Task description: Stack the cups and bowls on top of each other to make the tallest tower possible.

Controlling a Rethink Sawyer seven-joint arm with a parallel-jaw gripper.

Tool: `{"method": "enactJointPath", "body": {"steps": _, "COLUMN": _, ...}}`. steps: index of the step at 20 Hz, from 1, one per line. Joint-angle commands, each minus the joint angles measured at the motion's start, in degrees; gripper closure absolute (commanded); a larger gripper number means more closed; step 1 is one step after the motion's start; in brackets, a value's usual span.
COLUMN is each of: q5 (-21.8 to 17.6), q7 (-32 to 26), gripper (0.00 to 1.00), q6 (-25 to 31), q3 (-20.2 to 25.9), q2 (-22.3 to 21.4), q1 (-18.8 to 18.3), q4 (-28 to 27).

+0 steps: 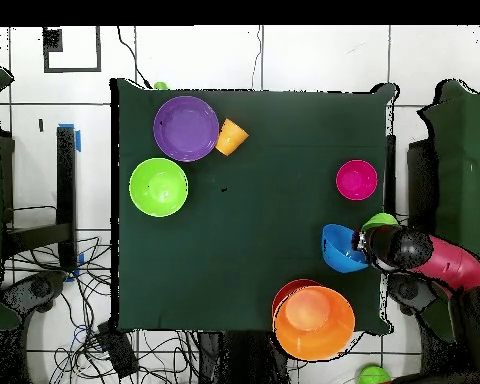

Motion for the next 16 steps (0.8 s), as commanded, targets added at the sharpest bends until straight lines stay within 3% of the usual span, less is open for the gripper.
{"method": "enactJointPath", "body": {"steps": 1, "q5": -2.8, "q7": -7.4, "gripper": 1.0, "q6": 7.2, "q3": 2.5, "q2": 2.9, "q1": 4.7, "q4": -5.8}}
{"method": "enactJointPath", "body": {"steps": 9, "q5": -0.3, "q7": -10.4, "gripper": 1.0, "q6": 22.2, "q3": 2.7, "q2": -3.7, "q1": 6.9, "q4": -6.5}}
{"method": "enactJointPath", "body": {"steps": 13, "q5": -1.3, "q7": -11.4, "gripper": 1.0, "q6": 25.5, "q3": 3.5, "q2": -1.8, "q1": 7.6, "q4": -9.8}}
{"method": "enactJointPath", "body": {"steps": 16, "q5": -2.4, "q7": -11.9, "gripper": 1.0, "q6": 24.4, "q3": 3.6, "q2": -1.9, "q1": 6.6, "q4": -8.7}}
